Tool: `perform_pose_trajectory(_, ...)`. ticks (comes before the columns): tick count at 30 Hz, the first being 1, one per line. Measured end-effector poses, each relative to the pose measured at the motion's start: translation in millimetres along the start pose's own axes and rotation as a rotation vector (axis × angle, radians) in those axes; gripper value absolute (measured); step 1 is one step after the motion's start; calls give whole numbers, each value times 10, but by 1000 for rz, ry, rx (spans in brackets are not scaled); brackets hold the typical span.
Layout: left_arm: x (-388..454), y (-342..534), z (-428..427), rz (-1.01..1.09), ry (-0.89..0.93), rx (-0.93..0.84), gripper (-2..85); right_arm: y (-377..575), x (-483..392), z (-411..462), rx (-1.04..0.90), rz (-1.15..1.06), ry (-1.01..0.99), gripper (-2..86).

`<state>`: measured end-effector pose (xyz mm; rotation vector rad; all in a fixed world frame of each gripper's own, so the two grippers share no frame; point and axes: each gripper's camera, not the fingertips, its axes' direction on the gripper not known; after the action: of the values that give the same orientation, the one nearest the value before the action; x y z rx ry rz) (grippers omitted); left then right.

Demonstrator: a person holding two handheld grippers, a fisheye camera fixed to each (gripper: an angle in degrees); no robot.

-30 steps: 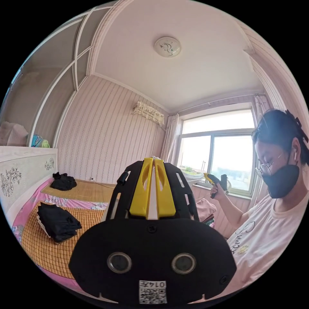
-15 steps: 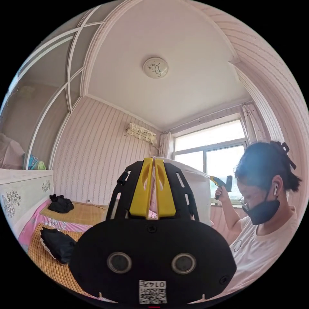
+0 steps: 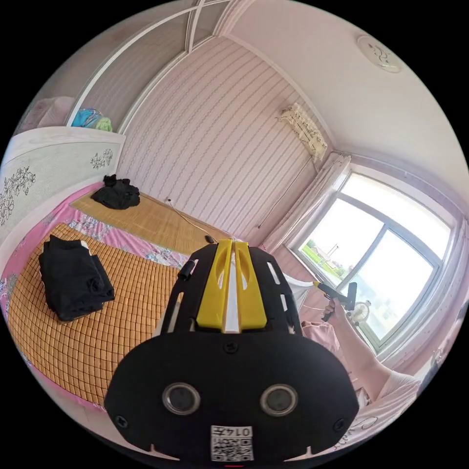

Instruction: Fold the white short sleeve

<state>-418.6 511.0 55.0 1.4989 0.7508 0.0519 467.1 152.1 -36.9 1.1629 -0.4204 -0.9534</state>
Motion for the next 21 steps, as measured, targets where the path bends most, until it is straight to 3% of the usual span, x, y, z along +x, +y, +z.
perform_pose_trajectory(4,203,-360,-71,76,67,137,-10,-452,-431,-302,212,-151,-28,-1)
perform_pose_trajectory(9,16,-87,23,141,42,123,-10,-118,-520,-192,230,-247,-97,-1)
perform_pose_trajectory(14,-680,850,466,91,-60,-192,-10,909,-194,246,77,-177,-122,-1)
perform_pose_trajectory(21,-1548,2224,1122,-40,-167,-532,-10,2681,447,1373,-344,137,3,0)
